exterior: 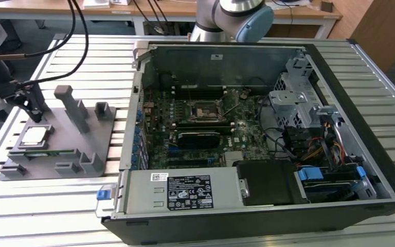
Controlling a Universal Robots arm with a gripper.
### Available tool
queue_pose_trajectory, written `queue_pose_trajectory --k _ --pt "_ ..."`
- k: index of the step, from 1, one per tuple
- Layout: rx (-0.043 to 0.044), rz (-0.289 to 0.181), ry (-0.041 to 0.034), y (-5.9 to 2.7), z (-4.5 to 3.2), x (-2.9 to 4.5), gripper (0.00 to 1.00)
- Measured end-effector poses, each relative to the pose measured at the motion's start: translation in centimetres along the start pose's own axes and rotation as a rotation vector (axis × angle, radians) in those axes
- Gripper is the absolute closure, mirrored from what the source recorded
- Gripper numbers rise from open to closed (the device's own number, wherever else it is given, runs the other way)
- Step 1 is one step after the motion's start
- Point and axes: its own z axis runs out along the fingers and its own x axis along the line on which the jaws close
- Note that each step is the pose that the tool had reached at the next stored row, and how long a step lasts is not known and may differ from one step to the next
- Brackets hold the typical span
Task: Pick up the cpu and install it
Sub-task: 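Pick up the cpu and move it towards the insertion slot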
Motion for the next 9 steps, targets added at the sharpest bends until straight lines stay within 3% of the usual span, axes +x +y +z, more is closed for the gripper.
queue_pose_trajectory --k 9 --pt "0.0001 0.000 0.0002 -0.02 0.40 -0.01 0.30"
